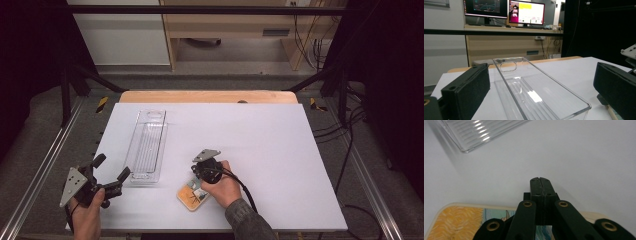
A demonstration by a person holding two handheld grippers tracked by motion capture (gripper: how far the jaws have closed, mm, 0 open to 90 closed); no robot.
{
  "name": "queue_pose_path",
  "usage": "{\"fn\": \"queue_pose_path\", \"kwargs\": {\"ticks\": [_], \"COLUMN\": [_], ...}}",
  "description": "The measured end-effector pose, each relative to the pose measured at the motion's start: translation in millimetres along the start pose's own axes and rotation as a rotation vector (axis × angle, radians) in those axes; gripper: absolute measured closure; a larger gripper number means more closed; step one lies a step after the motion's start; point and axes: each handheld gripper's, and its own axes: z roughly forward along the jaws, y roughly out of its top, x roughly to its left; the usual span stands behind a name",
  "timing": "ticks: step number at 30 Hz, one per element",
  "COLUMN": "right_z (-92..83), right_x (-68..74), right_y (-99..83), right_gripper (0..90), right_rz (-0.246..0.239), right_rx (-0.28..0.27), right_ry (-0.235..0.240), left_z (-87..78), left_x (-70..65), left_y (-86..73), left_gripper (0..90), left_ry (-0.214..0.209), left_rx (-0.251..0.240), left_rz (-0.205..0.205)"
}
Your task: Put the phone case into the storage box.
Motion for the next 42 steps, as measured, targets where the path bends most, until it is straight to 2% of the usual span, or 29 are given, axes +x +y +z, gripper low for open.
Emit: {"fn": "queue_pose_path", "kwargs": {"ticks": [6,14,17,22,25,36,40,42], "right_z": [-10.5,-23.8,-34.8,-47.6,-60.2,-89.8,-108.9,-112.3], "right_x": [-5.2,-14.0,-20.5,-29.2,-38.4,-58.5,-70.2,-72.4], "right_y": [2.2,0.2,-2.1,-5.8,-12.0,-37.1,-50.1,-52.8], "right_gripper": [90.0,90.0,90.0,90.0,90.0,89.8,86.8,86.0], "right_rz": [0.013,0.030,0.037,0.058,0.081,0.134,0.155,0.165], "right_rx": [-0.086,-0.147,-0.192,-0.230,-0.260,-0.324,-0.360,-0.364], "right_ry": [-0.021,-0.037,-0.060,-0.081,-0.098,-0.159,-0.210,-0.218], "left_z": [0.3,0.2,0.4,0.4,0.2,0.2,1.7,1.7], "left_x": [-0.4,-0.4,-0.4,-0.9,-0.9,-2.2,-2.6,-3.0], "left_y": [-0.1,-0.1,-0.2,-0.3,-0.6,-1.0,-1.2,-1.2], "left_gripper": [0.4,0.4,0.4,0.4,0.4,0.4,0.4,0.4], "left_ry": [-0.001,0.000,-0.001,-0.001,-0.001,-0.002,-0.004,-0.005], "left_rx": [0.000,0.000,0.002,0.003,0.005,0.011,0.017,0.018], "left_rz": [0.000,0.000,0.001,0.003,0.002,0.010,0.013,0.014]}}
